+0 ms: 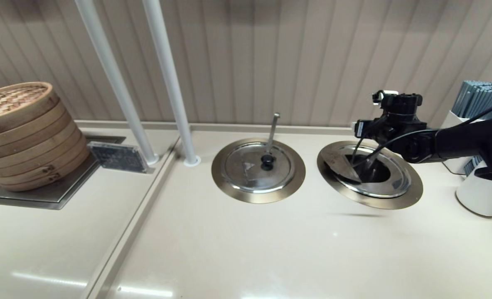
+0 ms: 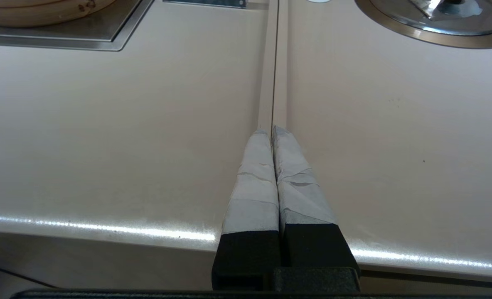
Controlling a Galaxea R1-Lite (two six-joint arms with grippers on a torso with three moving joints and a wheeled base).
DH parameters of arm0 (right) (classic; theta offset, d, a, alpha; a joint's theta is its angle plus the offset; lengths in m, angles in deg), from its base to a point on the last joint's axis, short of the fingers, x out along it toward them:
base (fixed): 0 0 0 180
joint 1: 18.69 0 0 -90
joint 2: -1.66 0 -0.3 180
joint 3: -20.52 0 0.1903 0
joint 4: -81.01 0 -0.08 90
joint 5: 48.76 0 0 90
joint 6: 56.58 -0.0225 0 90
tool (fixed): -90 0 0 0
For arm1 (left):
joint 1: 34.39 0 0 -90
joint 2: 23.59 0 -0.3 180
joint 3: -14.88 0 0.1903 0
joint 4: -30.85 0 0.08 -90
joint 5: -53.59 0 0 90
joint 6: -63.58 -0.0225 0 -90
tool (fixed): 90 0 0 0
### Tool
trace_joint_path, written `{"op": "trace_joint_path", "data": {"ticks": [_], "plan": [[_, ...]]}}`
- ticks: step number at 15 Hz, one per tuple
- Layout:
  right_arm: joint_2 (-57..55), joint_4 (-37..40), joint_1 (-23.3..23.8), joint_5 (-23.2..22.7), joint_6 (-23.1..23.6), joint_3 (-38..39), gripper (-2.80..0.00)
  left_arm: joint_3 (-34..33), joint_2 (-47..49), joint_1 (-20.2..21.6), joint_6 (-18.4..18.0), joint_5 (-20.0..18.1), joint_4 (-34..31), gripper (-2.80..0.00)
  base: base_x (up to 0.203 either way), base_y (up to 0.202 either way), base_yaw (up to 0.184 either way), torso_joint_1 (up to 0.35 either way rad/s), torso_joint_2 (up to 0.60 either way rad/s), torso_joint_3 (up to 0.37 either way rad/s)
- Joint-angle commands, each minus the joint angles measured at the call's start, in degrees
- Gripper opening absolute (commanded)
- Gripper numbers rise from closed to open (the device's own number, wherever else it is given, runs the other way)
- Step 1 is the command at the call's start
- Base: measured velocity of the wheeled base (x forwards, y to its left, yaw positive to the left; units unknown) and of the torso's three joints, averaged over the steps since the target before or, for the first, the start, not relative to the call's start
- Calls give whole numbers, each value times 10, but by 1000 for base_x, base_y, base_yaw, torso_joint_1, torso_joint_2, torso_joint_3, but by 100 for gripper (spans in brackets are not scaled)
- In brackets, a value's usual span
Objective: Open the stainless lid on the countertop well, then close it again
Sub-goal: Stir with a spoon
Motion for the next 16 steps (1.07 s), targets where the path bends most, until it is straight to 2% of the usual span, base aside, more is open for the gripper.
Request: {"op": "trace_joint_path", "data": {"ticks": [1, 9, 13, 16], "plan": [[-43, 5, 24, 4, 1, -23, 0, 0, 0, 0, 0, 0, 0, -280, 0, 0, 0, 0, 0, 0], [-29, 41, 46, 15, 0, -20, 0, 0, 0, 0, 0, 0, 0, -280, 0, 0, 0, 0, 0, 0], [-57, 33, 71, 7, -2, -31, 0, 0, 0, 0, 0, 0, 0, -280, 0, 0, 0, 0, 0, 0], [-113, 22, 79, 6, -3, -72, 0, 0, 0, 0, 0, 0, 0, -280, 0, 0, 0, 0, 0, 0]]}}
